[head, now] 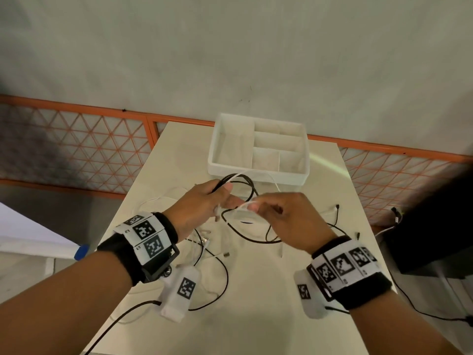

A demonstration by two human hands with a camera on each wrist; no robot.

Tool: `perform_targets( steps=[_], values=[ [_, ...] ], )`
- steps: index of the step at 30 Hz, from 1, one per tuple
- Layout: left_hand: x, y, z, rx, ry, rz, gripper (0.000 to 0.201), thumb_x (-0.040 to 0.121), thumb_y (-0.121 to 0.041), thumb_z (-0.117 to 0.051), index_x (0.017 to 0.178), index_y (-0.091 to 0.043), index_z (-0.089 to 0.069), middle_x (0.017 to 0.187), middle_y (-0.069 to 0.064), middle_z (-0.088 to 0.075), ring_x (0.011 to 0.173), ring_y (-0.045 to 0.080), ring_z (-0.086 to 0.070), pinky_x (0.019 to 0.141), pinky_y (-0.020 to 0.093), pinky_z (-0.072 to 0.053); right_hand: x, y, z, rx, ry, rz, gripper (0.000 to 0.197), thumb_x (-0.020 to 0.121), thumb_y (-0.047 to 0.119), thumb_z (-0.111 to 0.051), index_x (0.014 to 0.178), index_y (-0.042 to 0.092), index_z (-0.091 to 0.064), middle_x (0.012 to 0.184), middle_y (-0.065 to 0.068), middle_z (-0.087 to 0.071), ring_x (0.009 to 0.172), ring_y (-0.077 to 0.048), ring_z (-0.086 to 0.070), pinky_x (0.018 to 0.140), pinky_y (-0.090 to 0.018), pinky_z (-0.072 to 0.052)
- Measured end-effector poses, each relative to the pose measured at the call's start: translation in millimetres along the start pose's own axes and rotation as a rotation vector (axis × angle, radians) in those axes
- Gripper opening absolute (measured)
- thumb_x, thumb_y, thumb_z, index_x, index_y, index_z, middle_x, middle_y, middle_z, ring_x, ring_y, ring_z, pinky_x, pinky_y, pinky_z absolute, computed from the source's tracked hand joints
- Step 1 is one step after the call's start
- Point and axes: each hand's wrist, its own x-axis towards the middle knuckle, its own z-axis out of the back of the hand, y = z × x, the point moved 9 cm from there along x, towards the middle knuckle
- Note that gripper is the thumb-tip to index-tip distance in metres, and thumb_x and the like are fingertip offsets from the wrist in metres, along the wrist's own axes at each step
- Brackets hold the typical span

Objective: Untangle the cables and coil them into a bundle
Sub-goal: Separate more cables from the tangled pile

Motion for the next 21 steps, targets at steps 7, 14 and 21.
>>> perform_targets(
  steps=[7, 14, 21],
  values=[
    [-11.0, -4.7, -18.8, -0.043, 0.155, 0.048, 0.031, 0.102, -0.045, -0.04, 0.092, -0.018, -0.053, 0.06, 0.001, -0.05, 0.094, 0.029, -0.073, 0.079, 0.039, -0.05, 1.1, 16.3, 60.9, 0.144, -0.382, 0.003, 0.012, 0.093, 0.025, -0.07, 0.088, 0.021, -0.08, 0.067, 0.019, -0.069, 0.062, 0.0, -0.059, 0.062, -0.009, -0.042],
    [-10.4, -43.8, 11.6, -0.2, 0.025, -0.046, 0.027, 0.101, -0.034, -0.048, 0.083, -0.014, -0.051, 0.06, -0.004, -0.034, 0.05, 0.011, -0.031, 0.042, 0.026, -0.037, -19.5, -79.1, 22.7, -0.099, -0.172, -0.386, 0.04, 0.095, 0.032, -0.064, 0.06, 0.013, -0.059, 0.051, 0.007, -0.045, 0.052, -0.011, -0.043, 0.048, -0.02, -0.029],
    [-19.2, -69.3, 24.3, -0.038, -0.013, -0.173, 0.016, 0.091, -0.034, -0.066, 0.095, -0.02, -0.069, 0.055, -0.009, -0.034, 0.048, 0.008, -0.035, 0.048, 0.028, -0.043, -57.0, -149.8, 24.4, -0.185, -0.139, -0.775, 0.038, 0.096, 0.048, -0.056, 0.089, 0.017, -0.078, 0.087, -0.008, -0.073, 0.091, -0.033, -0.068, 0.082, -0.033, -0.05]
  ],
)
